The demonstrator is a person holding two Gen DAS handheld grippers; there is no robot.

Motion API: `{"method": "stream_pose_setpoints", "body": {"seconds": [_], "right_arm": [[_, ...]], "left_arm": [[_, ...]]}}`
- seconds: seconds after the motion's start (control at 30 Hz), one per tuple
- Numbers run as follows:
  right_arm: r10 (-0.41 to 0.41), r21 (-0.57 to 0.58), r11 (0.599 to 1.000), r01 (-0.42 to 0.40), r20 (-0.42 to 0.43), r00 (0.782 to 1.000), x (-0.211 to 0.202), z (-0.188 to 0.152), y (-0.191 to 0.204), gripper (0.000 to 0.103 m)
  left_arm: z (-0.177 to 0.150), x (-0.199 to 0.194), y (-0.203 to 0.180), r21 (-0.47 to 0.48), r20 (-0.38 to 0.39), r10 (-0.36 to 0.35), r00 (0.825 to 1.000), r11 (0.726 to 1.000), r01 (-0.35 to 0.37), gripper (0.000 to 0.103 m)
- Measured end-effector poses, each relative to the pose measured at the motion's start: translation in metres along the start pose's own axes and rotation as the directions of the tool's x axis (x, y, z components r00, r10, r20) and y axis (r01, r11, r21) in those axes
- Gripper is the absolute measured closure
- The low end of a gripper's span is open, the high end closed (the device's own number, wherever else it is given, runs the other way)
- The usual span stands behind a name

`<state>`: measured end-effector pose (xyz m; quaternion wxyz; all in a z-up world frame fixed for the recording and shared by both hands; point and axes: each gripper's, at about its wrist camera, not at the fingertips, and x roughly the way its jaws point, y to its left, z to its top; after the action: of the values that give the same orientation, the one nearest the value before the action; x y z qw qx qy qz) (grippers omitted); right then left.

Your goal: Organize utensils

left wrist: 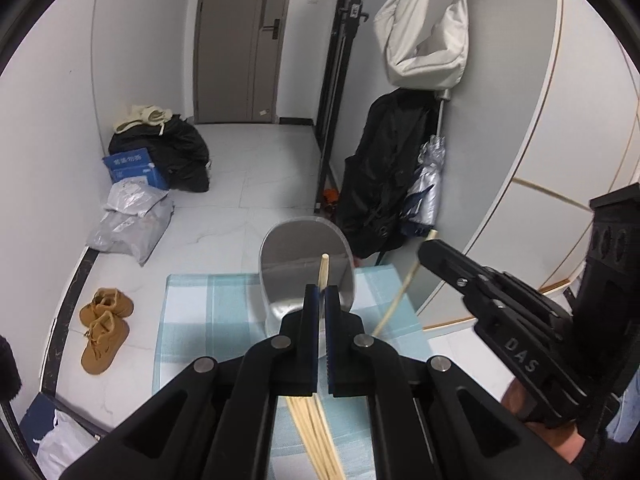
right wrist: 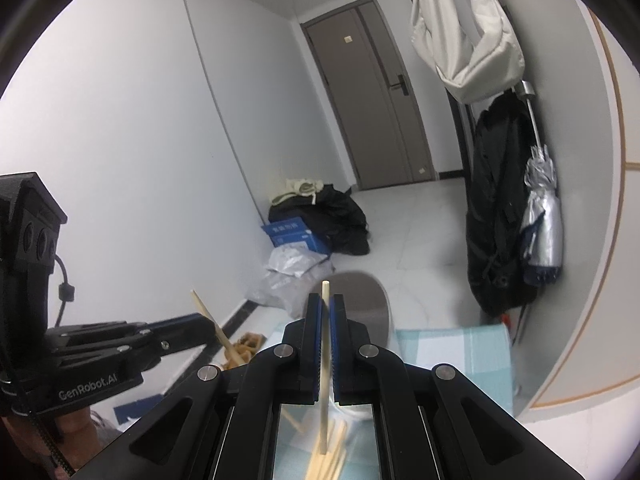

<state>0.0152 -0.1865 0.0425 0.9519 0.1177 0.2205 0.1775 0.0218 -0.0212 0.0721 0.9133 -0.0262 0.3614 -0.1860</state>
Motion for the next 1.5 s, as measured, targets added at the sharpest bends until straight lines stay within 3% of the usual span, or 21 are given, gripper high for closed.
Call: {"method": "stream_pose_setpoints", "body": {"seconds": [0.4,0.5,0.63,0.7,0.73,0.77,0.8,0.87,1.07,1.13,1.23,1.33,1.37,1.5], "right_arm": [[0.026,-0.055,0.998,-0.022,0.06,0.998,0.011,0.065,0.008,0.1],[0.016,-0.053,0.999,-0.013,0.059,0.998,0.016,0.073,0.004,0.1],[0.008,-0.012,1.0,-0.008,0.021,1.0,0.025,0.058,-0.015,0.1],[-0.007,0.01,1.0,0.007,-0.001,1.0,0.027,0.046,-0.026,0.1],[-0.014,0.032,0.999,0.015,-0.015,1.0,0.027,0.039,-0.033,0.1],[-0.017,0.06,0.998,0.018,-0.024,1.0,0.026,0.033,-0.041,0.1],[-0.011,0.093,0.996,0.014,-0.031,0.999,0.023,0.026,-0.049,0.1],[-0.03,0.127,0.991,0.035,-0.038,0.999,0.016,0.015,-0.06,0.1],[-0.075,0.187,0.979,0.082,-0.045,0.996,-0.013,-0.014,-0.084,0.1],[-0.083,0.205,0.974,0.093,-0.057,0.995,-0.018,-0.024,-0.091,0.1],[-0.093,0.246,0.963,0.111,-0.083,0.992,-0.024,-0.039,-0.103,0.1],[-0.111,0.251,0.959,0.131,-0.094,0.989,-0.032,-0.049,-0.11,0.1],[-0.117,0.25,0.958,0.138,-0.096,0.988,-0.035,-0.051,-0.112,0.1],[-0.138,0.244,0.957,0.159,-0.1,0.985,-0.047,-0.059,-0.119,0.1]], "left_arm": [[0.062,-0.006,-0.008,0.027,0.065,-0.038,0.997,0.999,0.037,0.103],[0.068,-0.004,0.004,-0.004,0.076,-0.05,0.996,0.999,0.05,0.103],[0.054,0.012,0.027,-0.053,0.042,-0.033,0.999,0.998,0.036,0.103],[0.04,0.03,0.042,-0.091,-0.031,-0.046,0.998,0.995,0.044,0.103],[0.029,0.038,0.049,-0.112,-0.064,-0.055,0.996,0.993,0.048,0.1],[0.016,0.048,0.057,-0.133,-0.103,-0.052,0.993,0.99,0.038,0.091],[0.001,0.057,0.064,-0.15,-0.138,-0.049,0.989,0.988,0.028,0.078],[-0.024,0.068,0.07,-0.182,-0.189,-0.061,0.98,0.983,0.026,0.066],[-0.084,0.088,0.044,-0.116,-0.316,-0.071,0.946,0.993,0.036,0.065],[-0.097,0.097,0.027,-0.075,-0.374,-0.099,0.922,0.994,0.077,0.059],[-0.107,0.105,0.008,-0.015,-0.397,-0.103,0.912,0.994,0.106,0.059],[-0.117,0.119,-0.017,0.092,-0.451,-0.094,0.888,0.984,0.151,0.057],[-0.122,0.128,-0.026,0.127,-0.483,-0.081,0.872,0.979,0.162,0.057],[-0.128,0.154,-0.031,0.167,-0.544,-0.039,0.838,0.974,0.154,0.057]]}}
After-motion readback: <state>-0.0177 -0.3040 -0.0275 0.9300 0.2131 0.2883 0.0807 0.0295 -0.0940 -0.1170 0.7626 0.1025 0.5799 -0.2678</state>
